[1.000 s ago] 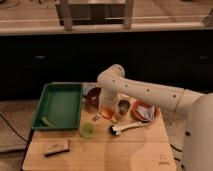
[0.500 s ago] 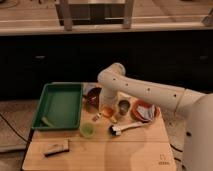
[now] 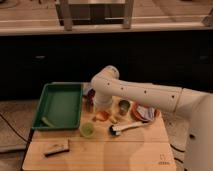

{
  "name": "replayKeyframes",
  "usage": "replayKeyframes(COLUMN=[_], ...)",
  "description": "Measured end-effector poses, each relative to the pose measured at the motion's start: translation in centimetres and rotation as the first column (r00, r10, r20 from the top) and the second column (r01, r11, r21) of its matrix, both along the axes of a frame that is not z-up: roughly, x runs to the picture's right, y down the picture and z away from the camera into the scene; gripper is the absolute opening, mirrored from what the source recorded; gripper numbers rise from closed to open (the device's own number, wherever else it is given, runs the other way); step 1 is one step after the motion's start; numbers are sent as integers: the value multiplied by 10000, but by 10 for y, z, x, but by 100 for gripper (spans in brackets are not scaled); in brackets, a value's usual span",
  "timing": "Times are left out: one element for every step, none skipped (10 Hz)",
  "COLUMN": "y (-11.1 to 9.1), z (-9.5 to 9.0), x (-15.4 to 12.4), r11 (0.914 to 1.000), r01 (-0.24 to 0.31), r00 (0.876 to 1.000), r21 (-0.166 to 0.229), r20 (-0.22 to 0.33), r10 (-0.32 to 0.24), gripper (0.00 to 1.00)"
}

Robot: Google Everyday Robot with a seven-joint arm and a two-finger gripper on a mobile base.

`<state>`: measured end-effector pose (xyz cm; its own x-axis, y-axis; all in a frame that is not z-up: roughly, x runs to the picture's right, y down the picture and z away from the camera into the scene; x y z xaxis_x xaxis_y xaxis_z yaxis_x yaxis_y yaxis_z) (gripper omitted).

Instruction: Place apple in plastic cup

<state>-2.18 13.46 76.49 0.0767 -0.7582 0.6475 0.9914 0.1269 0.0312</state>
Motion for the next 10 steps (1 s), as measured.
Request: replayKeyframes(y=[4, 5, 7, 11, 13, 16, 18, 20, 22, 23], z=[-6, -9, -12, -15, -17, -19, -22, -24, -26, -28], x=[-12, -19, -26, -31, -36, -45, -50, -55, -59, -62], r11=[9997, 9992, 9985, 9967, 9952, 9929, 9906, 9881, 9860, 9848], r01=[232, 388, 547, 797, 955, 1170, 1351, 1527, 1657, 1727], r00=[9993, 9980, 9962, 9936, 9915, 9880, 9849, 9817, 9792, 9777], r21=[-28, -53, -86, -161, -192, -206, -192, -193, -186, -204], r20=[287, 504, 690, 819, 911, 1040, 1122, 1180, 1217, 1247], r10=[-231, -385, -540, -782, -934, -1142, -1321, -1494, -1622, -1689], gripper=[0, 0, 0, 0, 0, 0, 0, 1, 7, 18])
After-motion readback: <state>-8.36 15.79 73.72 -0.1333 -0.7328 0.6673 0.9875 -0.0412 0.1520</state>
